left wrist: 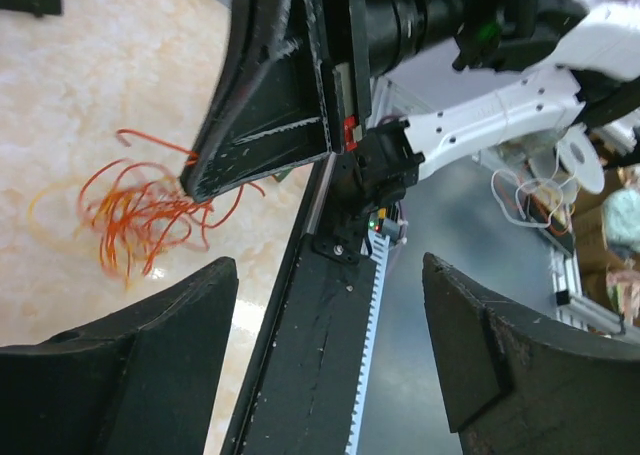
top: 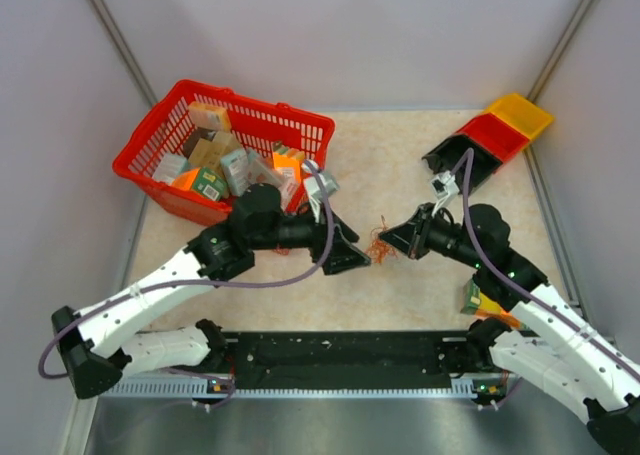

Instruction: Untangle the cables

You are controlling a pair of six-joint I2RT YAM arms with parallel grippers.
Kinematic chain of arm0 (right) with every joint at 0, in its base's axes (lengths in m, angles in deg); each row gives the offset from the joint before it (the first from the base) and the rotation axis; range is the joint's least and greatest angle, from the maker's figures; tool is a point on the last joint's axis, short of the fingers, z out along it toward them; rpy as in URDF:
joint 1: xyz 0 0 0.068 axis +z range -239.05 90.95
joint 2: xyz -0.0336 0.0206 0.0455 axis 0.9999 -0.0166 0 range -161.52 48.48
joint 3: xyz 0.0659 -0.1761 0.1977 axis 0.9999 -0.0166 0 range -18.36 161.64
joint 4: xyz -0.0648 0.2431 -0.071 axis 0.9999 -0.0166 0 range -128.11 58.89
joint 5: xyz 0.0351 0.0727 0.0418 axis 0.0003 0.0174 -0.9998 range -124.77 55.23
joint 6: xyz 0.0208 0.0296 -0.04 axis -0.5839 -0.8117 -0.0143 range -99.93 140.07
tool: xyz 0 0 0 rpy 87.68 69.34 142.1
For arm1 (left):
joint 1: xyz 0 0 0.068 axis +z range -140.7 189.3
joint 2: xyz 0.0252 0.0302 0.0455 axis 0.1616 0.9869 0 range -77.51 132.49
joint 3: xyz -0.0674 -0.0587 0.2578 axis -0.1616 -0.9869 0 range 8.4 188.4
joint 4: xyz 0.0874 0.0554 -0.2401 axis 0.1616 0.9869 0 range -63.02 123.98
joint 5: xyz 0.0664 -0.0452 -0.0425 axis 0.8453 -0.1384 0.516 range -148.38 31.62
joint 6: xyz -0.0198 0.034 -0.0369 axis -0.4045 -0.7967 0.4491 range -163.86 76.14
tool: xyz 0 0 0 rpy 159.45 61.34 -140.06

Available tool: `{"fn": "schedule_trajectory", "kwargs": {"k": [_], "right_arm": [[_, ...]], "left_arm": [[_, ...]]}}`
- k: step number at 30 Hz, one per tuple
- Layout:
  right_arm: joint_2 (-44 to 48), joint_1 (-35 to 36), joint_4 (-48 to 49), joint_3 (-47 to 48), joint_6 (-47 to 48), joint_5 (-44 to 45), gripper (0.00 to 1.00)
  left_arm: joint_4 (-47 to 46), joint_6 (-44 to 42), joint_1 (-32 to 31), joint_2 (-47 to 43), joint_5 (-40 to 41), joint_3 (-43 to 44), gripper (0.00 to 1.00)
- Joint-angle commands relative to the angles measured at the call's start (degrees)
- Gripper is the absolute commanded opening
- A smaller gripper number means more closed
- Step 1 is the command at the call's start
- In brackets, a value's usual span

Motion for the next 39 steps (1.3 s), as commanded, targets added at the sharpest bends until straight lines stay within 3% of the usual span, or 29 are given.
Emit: {"fn": "schedule_trajectory", "kwargs": {"k": [1, 4, 9, 12, 21, 26, 31, 35, 38, 39], "right_arm": [[-0.42, -0.16, 0.07, 4.25, -2.19, -7.56, 0.01], [-0.42, -0.25, 0.68, 3.82, -3.94, -9.48, 0.04], [-1.04, -0.16, 9.28, -0.66, -11.14, -16.6, 0.04], [-0.69, -0.16, 11.93, -1.98, -12.73, -17.05, 0.04], [0.28, -0.16, 12.9, -3.31, -13.97, -17.32, 0.04], [0.2, -0.16, 12.81, -2.78, -14.14, -17.49, 0.04], [-0.07, -0.16, 12.9, -2.51, -14.32, -17.93, 0.04], [0.46, -0.16, 13.17, -2.69, -14.58, -18.19, 0.04], [0.89, -0.16, 11.94, -2.69, -13.88, -17.41, 0.04], [0.72, -0.16, 10.63, -2.52, -13.01, -16.36, 0.04]], "left_arm": [[-5.78, -2.97, -7.9, 3.92, 10.04, -0.88, 0.71], [-9.37, -3.15, -11.95, 4.1, 19.35, -4.3, 0.56], [-12.02, -3.33, -15.12, 5.41, 27.98, -7.03, 0.46], [-12.81, -4.2, -15.12, 5.86, 29.48, -7.65, 0.47], [-5.61, -6.77, -15.12, 5.51, 40.19, -6.33, 0.61], [-14.91, -7.72, -15.12, 1.64, 34.07, -12.3, 0.6], [-13.43, -9.65, -15.12, 5.5, 25.54, -9.68, 0.52], [-11.41, -10.45, -15.04, 9.45, 23.77, -7.13, 0.49], [-11.58, -10.54, -15.04, 10.16, 23.86, -6.6, 0.32], [-11.23, -10.62, -15.12, 10.08, 24.21, -6.51, 0.21]]}}
